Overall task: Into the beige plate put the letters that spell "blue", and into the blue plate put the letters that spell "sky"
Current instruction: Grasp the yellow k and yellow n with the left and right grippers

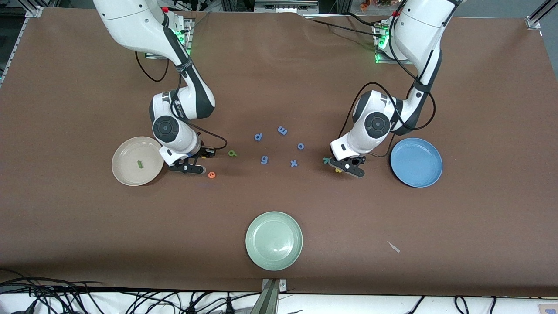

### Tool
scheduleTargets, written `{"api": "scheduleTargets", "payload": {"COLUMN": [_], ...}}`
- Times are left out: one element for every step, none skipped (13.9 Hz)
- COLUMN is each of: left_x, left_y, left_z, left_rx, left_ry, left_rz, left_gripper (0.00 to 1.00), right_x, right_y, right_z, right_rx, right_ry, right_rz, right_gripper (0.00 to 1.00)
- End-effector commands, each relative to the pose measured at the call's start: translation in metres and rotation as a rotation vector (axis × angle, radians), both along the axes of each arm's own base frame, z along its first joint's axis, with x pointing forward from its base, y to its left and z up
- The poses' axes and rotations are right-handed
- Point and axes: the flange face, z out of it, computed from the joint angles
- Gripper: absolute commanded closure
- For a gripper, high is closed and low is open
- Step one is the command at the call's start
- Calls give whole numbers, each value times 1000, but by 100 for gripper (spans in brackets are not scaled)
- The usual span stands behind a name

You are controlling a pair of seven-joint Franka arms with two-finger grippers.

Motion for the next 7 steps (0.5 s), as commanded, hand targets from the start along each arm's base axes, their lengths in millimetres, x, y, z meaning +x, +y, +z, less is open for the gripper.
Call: {"api": "scheduleTargets", "payload": {"left_x": [3, 8, 15, 20, 25, 25, 21], "left_y": [0, 5, 19, 41, 68, 89, 113], "left_z": [-5, 7, 27, 45, 61, 74, 78], "left_rx": [-7, -10, -10, -9, -10, -14, -15], "left_ry": [4, -10, -29, -16, 0, 4, 11], "left_rz": [-10, 4, 27, 54, 81, 87, 71], "left_gripper": [100, 100, 100, 100, 100, 100, 100], "right_x": [5, 13, 24, 33, 41, 45, 51], "right_y": [-4, -11, -32, -47, -67, -86, -109], "right_z": [13, 24, 36, 47, 53, 56, 58], "right_rx": [13, 6, -6, -9, -14, -17, -19], "right_ry": [11, 40, 82, 108, 124, 130, 126], "right_rz": [1, 13, 34, 74, 103, 145, 177], "right_gripper": [95, 95, 95, 95, 95, 95, 95]}}
